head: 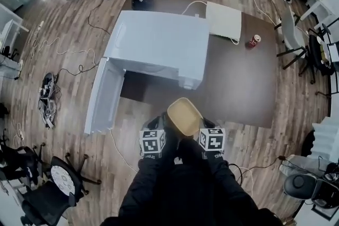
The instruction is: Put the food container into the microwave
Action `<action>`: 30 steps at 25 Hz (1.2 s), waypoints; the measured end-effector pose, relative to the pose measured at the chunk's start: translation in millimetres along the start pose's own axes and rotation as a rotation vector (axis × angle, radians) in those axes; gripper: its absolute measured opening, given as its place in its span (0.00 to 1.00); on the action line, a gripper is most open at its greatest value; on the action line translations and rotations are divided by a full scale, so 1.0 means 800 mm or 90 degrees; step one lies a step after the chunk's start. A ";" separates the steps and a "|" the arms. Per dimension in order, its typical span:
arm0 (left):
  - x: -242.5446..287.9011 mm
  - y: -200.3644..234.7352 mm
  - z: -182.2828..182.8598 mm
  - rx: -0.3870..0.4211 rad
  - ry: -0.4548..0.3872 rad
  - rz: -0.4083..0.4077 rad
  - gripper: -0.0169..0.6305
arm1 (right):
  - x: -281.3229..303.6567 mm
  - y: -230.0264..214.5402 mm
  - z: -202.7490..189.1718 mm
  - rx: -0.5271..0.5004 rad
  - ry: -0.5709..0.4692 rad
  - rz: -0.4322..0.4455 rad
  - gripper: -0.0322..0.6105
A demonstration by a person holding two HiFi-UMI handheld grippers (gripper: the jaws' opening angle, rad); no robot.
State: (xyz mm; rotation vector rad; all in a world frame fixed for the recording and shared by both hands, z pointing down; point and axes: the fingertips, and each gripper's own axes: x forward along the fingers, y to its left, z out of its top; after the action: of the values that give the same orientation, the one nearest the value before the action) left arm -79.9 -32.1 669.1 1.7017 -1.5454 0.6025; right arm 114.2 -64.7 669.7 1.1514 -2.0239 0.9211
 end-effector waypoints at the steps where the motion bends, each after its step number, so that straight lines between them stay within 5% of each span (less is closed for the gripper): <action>1: -0.004 0.014 0.001 -0.010 -0.004 0.003 0.08 | 0.004 0.016 0.004 0.003 -0.001 0.003 0.11; 6: -0.005 0.074 0.014 -0.042 -0.015 0.005 0.08 | 0.030 0.079 0.036 0.018 -0.015 0.016 0.12; 17: 0.034 0.190 0.072 -0.027 0.001 -0.033 0.08 | 0.151 0.182 0.131 0.080 -0.039 -0.007 0.12; 30: 0.096 0.235 0.113 -0.013 0.018 -0.070 0.08 | 0.240 0.186 0.191 0.117 -0.043 -0.062 0.12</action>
State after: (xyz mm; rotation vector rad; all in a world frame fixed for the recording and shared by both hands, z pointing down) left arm -263.7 -149.5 712.5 1.7436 -1.4236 0.5498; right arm -126.5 -219.4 696.4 1.3837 -1.9487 1.0485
